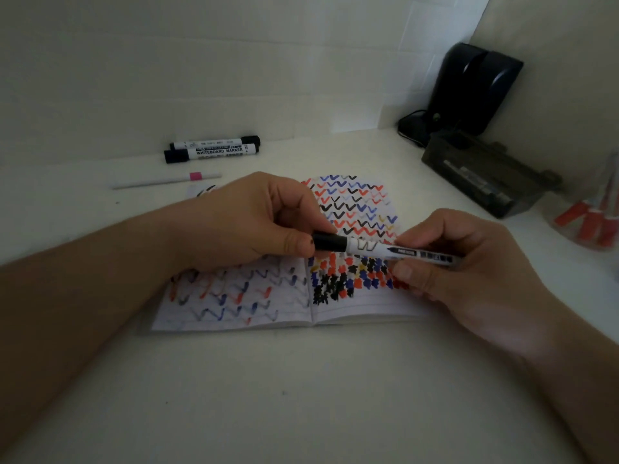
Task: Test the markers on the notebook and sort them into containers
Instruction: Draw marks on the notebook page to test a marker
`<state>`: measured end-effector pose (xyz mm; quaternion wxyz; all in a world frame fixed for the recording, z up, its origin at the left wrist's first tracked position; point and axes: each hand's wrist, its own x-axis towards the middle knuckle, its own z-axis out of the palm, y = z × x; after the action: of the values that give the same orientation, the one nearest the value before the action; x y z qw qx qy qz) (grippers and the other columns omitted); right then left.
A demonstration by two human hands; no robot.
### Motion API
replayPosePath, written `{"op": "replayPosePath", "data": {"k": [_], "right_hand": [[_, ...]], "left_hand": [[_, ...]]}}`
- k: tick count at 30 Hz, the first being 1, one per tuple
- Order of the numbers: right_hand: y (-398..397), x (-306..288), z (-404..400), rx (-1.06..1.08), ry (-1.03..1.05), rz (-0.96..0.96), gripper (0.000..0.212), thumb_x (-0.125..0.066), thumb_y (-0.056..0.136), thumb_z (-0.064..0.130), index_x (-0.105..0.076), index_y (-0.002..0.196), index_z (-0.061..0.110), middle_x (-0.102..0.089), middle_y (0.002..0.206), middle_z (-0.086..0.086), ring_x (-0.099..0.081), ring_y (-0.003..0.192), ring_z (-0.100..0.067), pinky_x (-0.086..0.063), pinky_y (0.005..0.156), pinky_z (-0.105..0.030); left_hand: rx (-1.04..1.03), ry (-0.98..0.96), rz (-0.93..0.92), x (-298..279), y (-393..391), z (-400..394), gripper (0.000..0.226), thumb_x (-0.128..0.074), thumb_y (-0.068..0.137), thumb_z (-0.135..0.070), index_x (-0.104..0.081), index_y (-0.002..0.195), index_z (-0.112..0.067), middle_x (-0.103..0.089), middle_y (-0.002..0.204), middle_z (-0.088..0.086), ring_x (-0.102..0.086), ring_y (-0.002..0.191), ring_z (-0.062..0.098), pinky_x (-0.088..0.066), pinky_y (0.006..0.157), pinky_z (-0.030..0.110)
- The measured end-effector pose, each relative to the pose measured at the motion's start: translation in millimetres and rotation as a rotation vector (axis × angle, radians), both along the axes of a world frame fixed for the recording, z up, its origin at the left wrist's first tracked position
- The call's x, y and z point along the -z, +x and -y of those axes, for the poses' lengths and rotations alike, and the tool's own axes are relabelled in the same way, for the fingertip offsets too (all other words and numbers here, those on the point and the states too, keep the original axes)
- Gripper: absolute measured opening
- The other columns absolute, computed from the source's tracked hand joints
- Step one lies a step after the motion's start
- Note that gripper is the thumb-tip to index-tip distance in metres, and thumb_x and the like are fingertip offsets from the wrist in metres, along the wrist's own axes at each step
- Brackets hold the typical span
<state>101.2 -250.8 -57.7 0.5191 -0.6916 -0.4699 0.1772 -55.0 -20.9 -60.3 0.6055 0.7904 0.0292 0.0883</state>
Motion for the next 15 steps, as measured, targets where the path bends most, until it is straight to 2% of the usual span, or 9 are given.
{"op": "replayPosePath", "data": {"k": [4, 7, 10, 12, 15], "right_hand": [[-3, 5, -2, -0.006, 0.021, 0.070, 0.009, -0.079, 0.070, 0.020, -0.073, 0.076, 0.017, -0.072, 0.069, 0.014, -0.063, 0.059, 0.001, -0.047, 0.057, -0.010], [-2, 5, -4, 0.007, 0.016, 0.078, 0.009, -0.080, 0.070, 0.022, -0.074, 0.074, 0.018, -0.074, 0.074, 0.011, -0.066, 0.064, -0.001, -0.050, 0.061, -0.014], [0, 9, -5, 0.008, 0.000, 0.058, 0.014, -0.082, 0.076, 0.009, -0.073, 0.072, 0.019, -0.073, 0.072, 0.013, -0.065, 0.064, 0.000, -0.050, 0.060, -0.014], [0, 11, -6, 0.020, -0.014, 0.047, 0.022, -0.082, 0.078, -0.001, -0.071, 0.074, 0.019, -0.071, 0.068, 0.015, -0.062, 0.061, 0.002, -0.047, 0.059, -0.012], [2, 12, -13, 0.040, -0.019, -0.053, 0.019, -0.079, 0.082, -0.002, -0.070, 0.078, 0.014, -0.067, 0.063, 0.011, -0.057, 0.054, 0.002, -0.044, 0.054, -0.011]], "left_hand": [[0.003, 0.125, -0.026, -2, -2, 4, 0.019, -0.079, 0.070, -0.013, -0.077, 0.088, -0.019, -0.080, 0.085, -0.005, -0.076, 0.082, 0.006, -0.056, 0.075, 0.015], [-0.008, 0.189, -0.042, -3, -2, 5, 0.017, -0.080, 0.071, -0.016, -0.078, 0.087, -0.020, -0.080, 0.086, -0.007, -0.076, 0.083, 0.006, -0.056, 0.076, 0.014], [-0.012, 0.220, -0.052, -4, 0, 6, 0.016, -0.078, 0.070, -0.020, -0.078, 0.086, -0.022, -0.079, 0.082, -0.011, -0.075, 0.080, 0.001, -0.054, 0.075, 0.010], [-0.012, 0.216, -0.058, -5, 1, 7, 0.015, -0.077, 0.071, -0.018, -0.077, 0.086, -0.021, -0.079, 0.081, -0.011, -0.074, 0.078, -0.001, -0.053, 0.073, 0.009], [-0.047, 0.169, -0.059, -1, 4, 3, 0.015, -0.074, 0.083, -0.006, -0.075, 0.093, -0.018, -0.080, 0.085, -0.002, -0.071, 0.076, 0.003, -0.055, 0.072, 0.014]]}}
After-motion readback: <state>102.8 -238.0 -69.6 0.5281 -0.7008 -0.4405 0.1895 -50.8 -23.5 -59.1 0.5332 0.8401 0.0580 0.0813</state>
